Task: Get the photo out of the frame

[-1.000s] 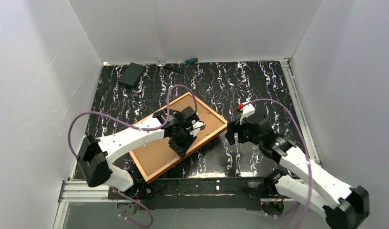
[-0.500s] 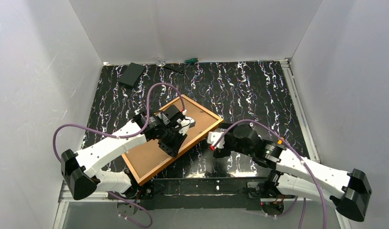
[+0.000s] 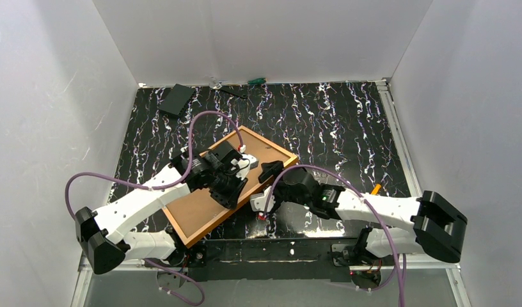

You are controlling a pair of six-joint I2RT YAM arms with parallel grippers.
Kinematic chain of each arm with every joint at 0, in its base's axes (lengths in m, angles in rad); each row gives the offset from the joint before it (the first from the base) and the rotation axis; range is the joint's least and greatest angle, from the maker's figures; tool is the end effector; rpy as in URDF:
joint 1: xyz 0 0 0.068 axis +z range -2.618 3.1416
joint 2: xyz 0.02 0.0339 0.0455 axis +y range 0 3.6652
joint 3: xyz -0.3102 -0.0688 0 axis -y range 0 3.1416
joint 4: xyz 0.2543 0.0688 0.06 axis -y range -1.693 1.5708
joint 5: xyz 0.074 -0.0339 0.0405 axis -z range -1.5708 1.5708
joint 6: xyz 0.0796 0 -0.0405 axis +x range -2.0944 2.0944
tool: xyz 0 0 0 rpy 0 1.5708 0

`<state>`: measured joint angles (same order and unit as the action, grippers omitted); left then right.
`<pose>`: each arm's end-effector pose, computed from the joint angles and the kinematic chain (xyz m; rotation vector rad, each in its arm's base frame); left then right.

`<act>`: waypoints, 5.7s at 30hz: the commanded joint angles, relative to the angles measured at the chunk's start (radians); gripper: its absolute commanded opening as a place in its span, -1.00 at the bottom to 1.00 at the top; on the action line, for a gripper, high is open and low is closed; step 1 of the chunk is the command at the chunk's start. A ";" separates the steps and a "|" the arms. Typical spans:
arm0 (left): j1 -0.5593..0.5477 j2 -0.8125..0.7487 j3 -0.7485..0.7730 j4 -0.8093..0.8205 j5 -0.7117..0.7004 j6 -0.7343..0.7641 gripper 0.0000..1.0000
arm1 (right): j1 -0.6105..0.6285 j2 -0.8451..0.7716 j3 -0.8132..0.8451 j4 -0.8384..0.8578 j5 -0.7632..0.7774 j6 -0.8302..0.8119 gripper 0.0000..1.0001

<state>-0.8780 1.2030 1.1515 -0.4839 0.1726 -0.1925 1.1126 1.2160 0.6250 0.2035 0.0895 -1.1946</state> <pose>0.1789 -0.2370 0.3720 0.8432 2.0398 -0.8044 0.1385 0.2648 0.2546 -1.7666 0.8474 -0.1416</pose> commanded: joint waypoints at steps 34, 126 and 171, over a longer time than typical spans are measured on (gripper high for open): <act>0.027 0.031 0.496 -0.280 0.058 0.038 0.96 | 0.006 -0.275 0.363 -0.915 0.080 0.104 -0.97; -0.048 0.227 0.529 -0.385 -0.172 0.382 -1.00 | 0.009 -0.521 0.824 -1.054 -0.246 0.537 -0.97; -0.058 -0.037 0.146 -0.061 -0.182 0.361 -1.00 | 0.021 -0.570 0.434 -0.584 0.177 0.821 1.00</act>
<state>-0.9569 1.0691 1.3369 -0.2169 -0.0360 0.2638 1.1278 0.6697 1.0225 -0.5449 0.0772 -0.5041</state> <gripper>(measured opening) 0.278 0.997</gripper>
